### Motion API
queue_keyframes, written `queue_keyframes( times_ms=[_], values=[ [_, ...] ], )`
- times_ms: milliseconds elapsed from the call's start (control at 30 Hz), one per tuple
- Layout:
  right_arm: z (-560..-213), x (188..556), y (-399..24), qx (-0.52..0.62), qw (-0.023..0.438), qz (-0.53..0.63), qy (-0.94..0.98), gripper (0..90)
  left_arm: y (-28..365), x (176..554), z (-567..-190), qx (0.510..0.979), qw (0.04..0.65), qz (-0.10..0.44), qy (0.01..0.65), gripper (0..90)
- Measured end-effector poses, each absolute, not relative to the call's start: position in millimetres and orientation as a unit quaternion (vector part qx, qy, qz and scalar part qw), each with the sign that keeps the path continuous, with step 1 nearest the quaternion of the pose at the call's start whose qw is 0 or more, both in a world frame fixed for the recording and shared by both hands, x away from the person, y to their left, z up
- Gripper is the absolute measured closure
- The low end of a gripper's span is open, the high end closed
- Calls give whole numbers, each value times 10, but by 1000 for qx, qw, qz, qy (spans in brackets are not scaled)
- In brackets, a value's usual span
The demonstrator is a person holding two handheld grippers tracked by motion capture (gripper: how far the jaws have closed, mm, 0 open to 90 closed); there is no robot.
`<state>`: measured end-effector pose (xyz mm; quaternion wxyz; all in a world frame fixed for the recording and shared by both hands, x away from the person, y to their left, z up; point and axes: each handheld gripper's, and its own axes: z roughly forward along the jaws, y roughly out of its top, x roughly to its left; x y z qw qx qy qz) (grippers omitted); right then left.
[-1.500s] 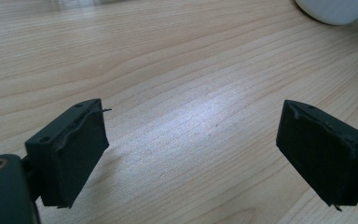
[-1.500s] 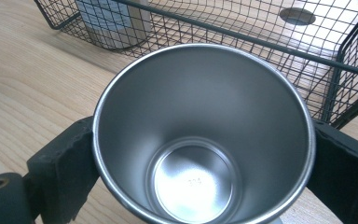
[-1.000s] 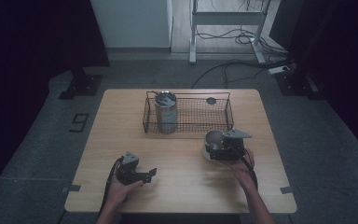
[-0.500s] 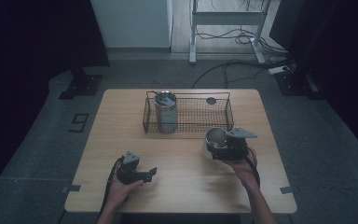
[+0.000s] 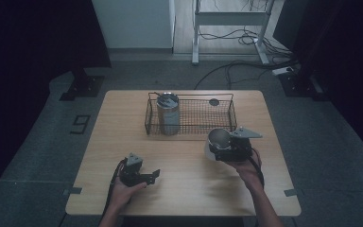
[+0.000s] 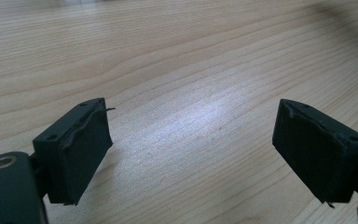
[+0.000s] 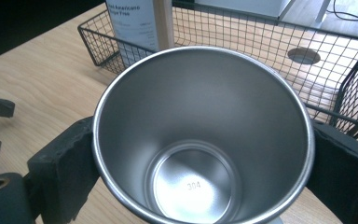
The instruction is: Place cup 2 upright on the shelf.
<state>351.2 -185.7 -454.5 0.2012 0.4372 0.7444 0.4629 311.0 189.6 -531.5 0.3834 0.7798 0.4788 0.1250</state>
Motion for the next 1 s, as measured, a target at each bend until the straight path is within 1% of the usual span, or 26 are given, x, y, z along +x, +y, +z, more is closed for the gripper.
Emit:
queue_keyframes(
  times_ms=[500,733,1000],
  values=[
    [-4276,3557,-1796,439,205,459,744,63,1783,3098,-5360,792,376,120,466,116],
    [-4154,3615,-1788,446,199,465,738,63,1724,3074,-5368,799,371,118,458,117],
    [-4029,3695,-1804,451,202,468,733,63,1715,3079,-5372,796,379,107,459,121]
  ],
)
